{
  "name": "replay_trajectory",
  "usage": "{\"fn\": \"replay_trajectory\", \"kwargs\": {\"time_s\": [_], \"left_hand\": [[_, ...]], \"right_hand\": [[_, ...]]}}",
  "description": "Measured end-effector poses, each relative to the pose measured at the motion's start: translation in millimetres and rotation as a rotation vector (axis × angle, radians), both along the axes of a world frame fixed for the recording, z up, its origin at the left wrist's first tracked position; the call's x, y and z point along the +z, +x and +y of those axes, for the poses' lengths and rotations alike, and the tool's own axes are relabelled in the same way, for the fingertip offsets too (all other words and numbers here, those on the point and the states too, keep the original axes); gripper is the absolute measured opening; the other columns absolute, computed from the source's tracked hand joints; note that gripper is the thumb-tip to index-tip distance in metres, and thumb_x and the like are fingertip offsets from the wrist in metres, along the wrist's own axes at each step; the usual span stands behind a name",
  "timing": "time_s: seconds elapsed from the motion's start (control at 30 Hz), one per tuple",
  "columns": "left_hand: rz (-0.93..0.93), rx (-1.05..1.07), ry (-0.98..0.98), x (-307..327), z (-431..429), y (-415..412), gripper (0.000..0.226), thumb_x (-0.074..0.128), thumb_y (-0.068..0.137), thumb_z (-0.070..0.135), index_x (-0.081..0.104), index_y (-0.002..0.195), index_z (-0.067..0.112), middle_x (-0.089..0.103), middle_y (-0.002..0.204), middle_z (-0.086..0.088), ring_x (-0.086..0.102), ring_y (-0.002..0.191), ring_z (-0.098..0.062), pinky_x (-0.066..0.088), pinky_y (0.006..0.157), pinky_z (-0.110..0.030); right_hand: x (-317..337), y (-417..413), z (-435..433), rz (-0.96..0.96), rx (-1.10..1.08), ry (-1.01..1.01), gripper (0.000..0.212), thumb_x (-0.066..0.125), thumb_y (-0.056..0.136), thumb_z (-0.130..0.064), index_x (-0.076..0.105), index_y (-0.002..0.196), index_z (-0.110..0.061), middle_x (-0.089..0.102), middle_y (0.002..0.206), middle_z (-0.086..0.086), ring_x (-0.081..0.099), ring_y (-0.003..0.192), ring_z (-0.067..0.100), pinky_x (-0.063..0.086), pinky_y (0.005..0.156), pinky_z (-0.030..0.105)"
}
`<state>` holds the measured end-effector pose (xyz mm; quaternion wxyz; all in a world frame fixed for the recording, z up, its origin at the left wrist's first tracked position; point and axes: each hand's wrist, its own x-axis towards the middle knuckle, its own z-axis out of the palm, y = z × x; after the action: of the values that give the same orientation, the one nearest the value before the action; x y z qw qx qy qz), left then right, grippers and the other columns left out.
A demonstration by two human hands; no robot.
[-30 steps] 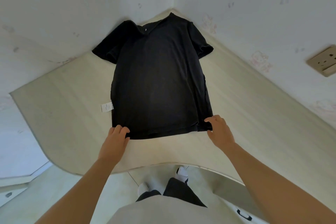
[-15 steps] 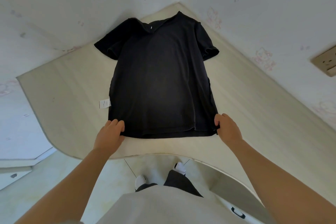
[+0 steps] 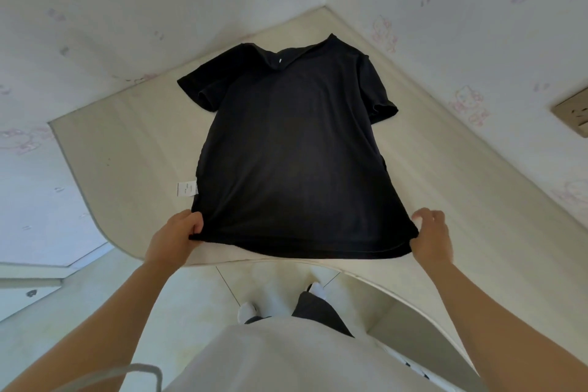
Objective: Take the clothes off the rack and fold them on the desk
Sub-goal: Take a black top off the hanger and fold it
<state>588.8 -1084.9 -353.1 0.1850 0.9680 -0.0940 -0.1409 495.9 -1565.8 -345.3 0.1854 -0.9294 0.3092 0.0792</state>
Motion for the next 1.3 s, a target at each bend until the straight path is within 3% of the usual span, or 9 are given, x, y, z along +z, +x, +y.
{"fn": "replay_trajectory", "kwargs": {"time_s": [0.17,0.27,0.4,0.57,0.7,0.8,0.9,1.0,1.3], "left_hand": [[-0.165,0.031,-0.008,-5,-5,-22,0.039,0.06,0.071,-0.014,0.042,0.082,0.019,0.045,0.083,0.002,0.041,0.071,-0.022,0.029,0.053,-0.026],[-0.137,0.257,-0.09,-3,-9,-30,0.034,0.05,0.076,-0.016,0.041,0.09,0.014,0.044,0.092,-0.002,0.042,0.079,-0.022,0.034,0.058,-0.031],[-0.228,0.148,-0.07,-2,5,-31,0.041,0.048,0.065,-0.024,0.045,0.086,0.011,0.04,0.093,-0.003,0.037,0.085,-0.023,0.041,0.054,-0.038],[-0.233,0.053,-0.008,-1,-3,-35,0.05,0.059,0.062,-0.022,0.06,0.099,0.012,0.052,0.106,-0.008,0.045,0.098,-0.03,0.048,0.08,-0.044],[0.035,-0.198,0.032,-7,-18,-36,0.038,0.071,0.076,0.026,0.058,0.111,0.028,0.047,0.119,0.007,0.042,0.111,-0.018,0.028,0.098,-0.031],[0.019,-0.175,0.01,-2,-31,-30,0.02,0.057,0.088,0.05,0.062,0.094,0.032,0.054,0.092,0.014,0.045,0.095,-0.011,0.031,0.091,-0.028],[-0.117,-0.125,-0.044,-4,-42,-26,0.026,0.049,0.096,0.039,0.064,0.111,0.023,0.06,0.11,0.006,0.053,0.102,-0.014,0.043,0.097,-0.032],[-0.03,-0.12,-0.019,-10,-50,-24,0.04,0.048,0.099,0.031,0.049,0.137,0.02,0.047,0.14,0.001,0.048,0.124,-0.019,0.04,0.105,-0.034],[-0.035,-0.022,-0.018,3,-89,18,0.039,0.053,0.096,0.023,0.05,0.136,0.023,0.045,0.141,0.005,0.046,0.127,-0.014,0.036,0.109,-0.034]], "right_hand": [[-3,-3,22,0.008,0.396,-0.116,0.043,0.062,0.065,0.013,0.056,0.092,-0.02,0.051,0.112,0.002,0.049,0.099,0.027,0.041,0.076,0.036],[-8,-14,19,0.035,0.392,-0.156,0.039,0.054,0.07,0.015,0.051,0.082,-0.022,0.052,0.097,0.001,0.049,0.091,0.027,0.034,0.068,0.032],[2,-19,-3,0.031,0.251,-0.136,0.033,0.047,0.077,0.015,0.055,0.087,-0.015,0.042,0.09,0.003,0.047,0.09,0.029,0.035,0.061,0.032],[10,-19,-9,0.049,0.172,-0.16,0.039,0.046,0.076,0.018,0.061,0.095,-0.013,0.044,0.096,0.007,0.044,0.096,0.029,0.041,0.067,0.036],[12,-11,2,0.331,0.3,-0.168,0.037,0.053,0.084,0.003,0.062,0.107,-0.024,0.051,0.113,0.005,0.048,0.108,0.029,0.042,0.086,0.037],[16,-1,17,0.162,0.297,-0.162,0.034,0.051,0.086,0.005,0.066,0.104,-0.019,0.058,0.115,0.007,0.054,0.102,0.028,0.046,0.083,0.036],[13,8,37,0.002,0.287,-0.038,0.034,0.048,0.09,-0.002,0.06,0.119,-0.016,0.052,0.127,0.004,0.053,0.111,0.028,0.049,0.089,0.039],[3,17,51,0.087,0.478,0.04,0.039,0.048,0.096,-0.014,0.05,0.133,-0.024,0.04,0.143,-0.003,0.045,0.125,0.022,0.048,0.095,0.036],[8,84,56,0.05,0.492,0.113,0.037,0.048,0.098,-0.016,0.049,0.135,-0.02,0.043,0.143,-0.003,0.048,0.123,0.017,0.045,0.096,0.03]]}}
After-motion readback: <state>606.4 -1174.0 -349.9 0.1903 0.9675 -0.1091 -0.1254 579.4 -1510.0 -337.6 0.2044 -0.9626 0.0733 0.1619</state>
